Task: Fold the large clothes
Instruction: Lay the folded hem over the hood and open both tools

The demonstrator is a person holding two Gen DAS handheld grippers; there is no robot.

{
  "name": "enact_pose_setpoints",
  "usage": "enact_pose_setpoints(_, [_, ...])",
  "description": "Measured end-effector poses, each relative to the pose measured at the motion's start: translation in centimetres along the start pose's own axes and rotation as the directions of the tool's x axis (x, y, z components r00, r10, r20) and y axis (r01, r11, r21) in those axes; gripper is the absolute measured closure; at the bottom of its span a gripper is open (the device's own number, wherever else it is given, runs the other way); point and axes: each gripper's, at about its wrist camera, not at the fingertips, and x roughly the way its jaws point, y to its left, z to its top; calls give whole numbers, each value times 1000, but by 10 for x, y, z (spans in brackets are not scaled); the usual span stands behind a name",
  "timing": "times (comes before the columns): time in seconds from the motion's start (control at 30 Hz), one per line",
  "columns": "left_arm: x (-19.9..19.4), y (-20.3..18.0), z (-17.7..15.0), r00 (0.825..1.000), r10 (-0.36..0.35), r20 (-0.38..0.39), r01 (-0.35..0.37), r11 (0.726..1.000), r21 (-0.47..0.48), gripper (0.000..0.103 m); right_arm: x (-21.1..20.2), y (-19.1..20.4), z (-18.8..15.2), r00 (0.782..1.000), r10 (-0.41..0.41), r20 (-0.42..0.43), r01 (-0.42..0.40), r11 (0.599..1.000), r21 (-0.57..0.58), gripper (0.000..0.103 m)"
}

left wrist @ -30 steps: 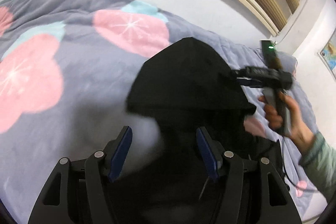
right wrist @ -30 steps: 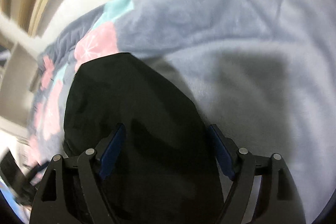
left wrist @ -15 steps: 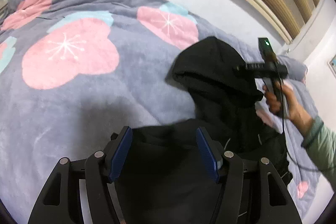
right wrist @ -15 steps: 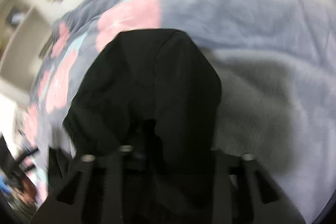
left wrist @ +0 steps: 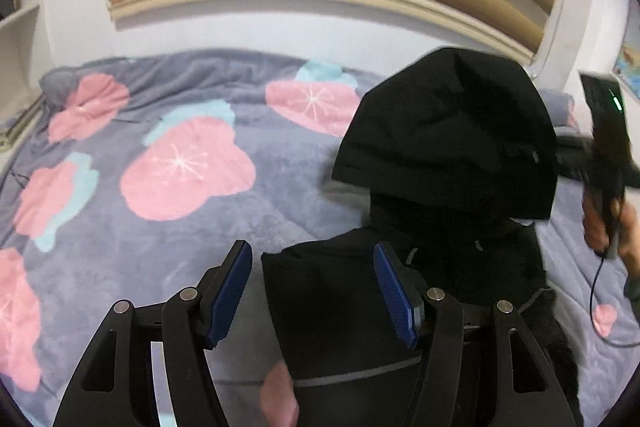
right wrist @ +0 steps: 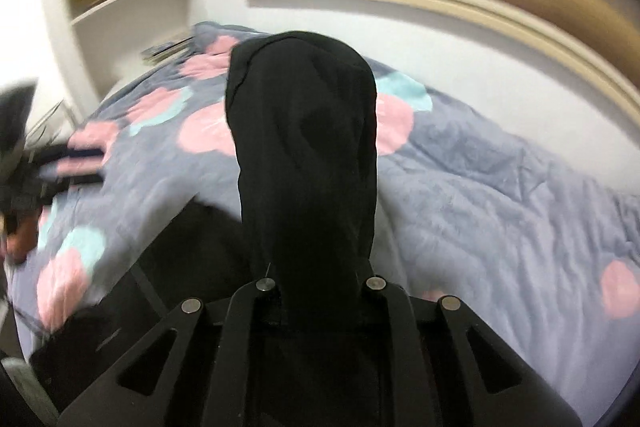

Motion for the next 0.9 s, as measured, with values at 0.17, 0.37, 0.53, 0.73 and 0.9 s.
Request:
enact_pose_setpoints(0.17, [-70,-2,-7,996,-67,53,68,998,-9,38,-51,74,-55,988,-153,-36,144,971,-189,88])
enact_pose_setpoints(0.37, [-105,-8,-29,992,-127,4,127,992,11,38,-49,102,-143,921,-326,-212,257,920,-295,86])
enact_pose_setpoints(0.53, [-73,-29,-44,966,-240,-92,240,971,-15,38,-48,102,-192,882,-279,-381,214,955,-204,76])
enact_pose_setpoints(0.73, [-17,-82,-32,931,-326,-166,335,942,26,38,-76,99,-188,892,-255,-374,212,965,-153,44])
enact_pose_setpoints(0.9, [9,-119,-19,908,-365,-206,385,921,65,38,-101,85,-161,945,-156,-288,164,986,6,44])
